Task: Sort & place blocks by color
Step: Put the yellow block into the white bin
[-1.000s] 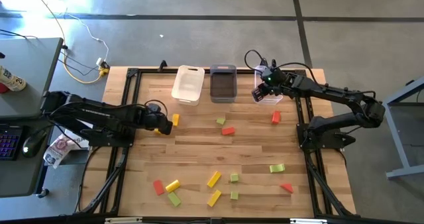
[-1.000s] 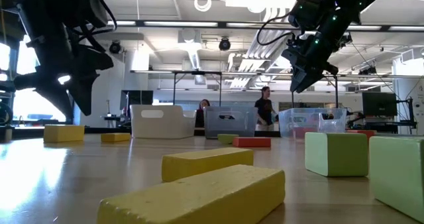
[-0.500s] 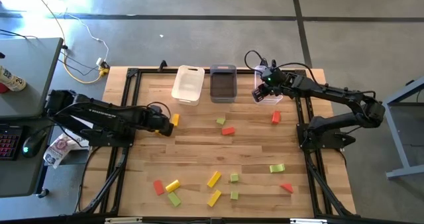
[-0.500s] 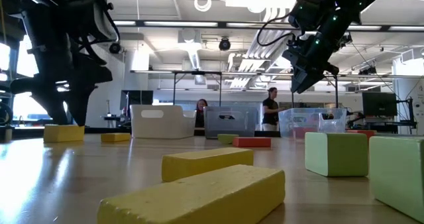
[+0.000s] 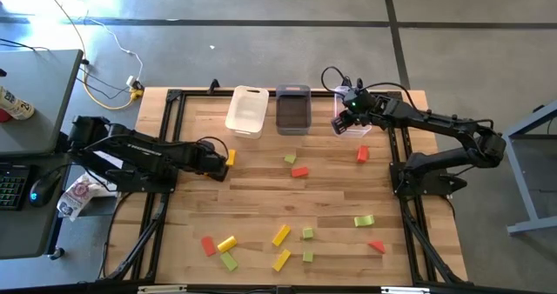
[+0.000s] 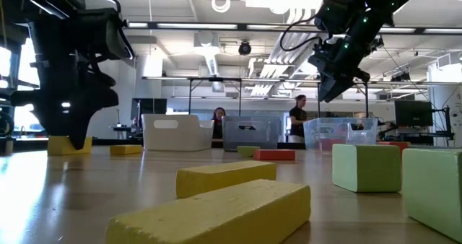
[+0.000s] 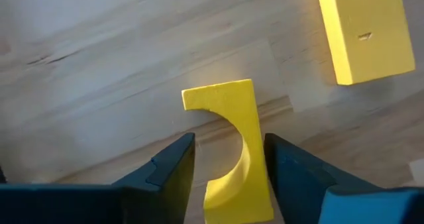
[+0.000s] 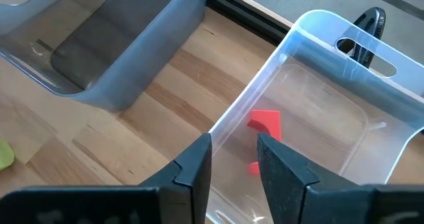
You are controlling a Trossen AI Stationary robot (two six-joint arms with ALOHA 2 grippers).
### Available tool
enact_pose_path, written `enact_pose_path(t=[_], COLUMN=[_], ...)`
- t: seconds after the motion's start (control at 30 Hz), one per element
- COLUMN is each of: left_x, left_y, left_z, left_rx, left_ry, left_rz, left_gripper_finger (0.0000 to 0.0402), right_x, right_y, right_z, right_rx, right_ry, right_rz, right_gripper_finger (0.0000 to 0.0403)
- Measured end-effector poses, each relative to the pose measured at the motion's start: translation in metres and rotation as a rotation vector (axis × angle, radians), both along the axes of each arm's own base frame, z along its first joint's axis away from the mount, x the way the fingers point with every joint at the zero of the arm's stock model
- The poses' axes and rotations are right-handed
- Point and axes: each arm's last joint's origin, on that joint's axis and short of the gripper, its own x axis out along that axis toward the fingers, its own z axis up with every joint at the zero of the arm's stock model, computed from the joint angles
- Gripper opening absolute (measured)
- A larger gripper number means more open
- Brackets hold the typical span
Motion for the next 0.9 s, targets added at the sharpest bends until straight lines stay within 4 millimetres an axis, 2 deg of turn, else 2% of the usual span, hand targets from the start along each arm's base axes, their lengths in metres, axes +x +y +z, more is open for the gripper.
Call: enact_pose_path(t=[0.5,0.73,0.9], left_x=[0.0,0.0,-0.002], left_y=[0.001,0.002,0.002], left_z=[0.001,0.003,0.011], left_rx=[0.03,0.064,0.088], left_ry=[0.027,0.019,-0.036], left_rz=[-0.09,-0.103,-0.113], left_gripper_finger=[0.0019,0.0013,0.0014], right_x=[0.004,0.015,0.023], right_y=[0.005,0.017,0.029], right_z=[0.0,0.003,0.004], right_rx=[-0.009,-0.025,-0.033], right_ry=[-0.001,-0.04,-0.063], right_rz=[0.021,0.093,0.147], right_gripper_finger=[0.011,0.011,0.011])
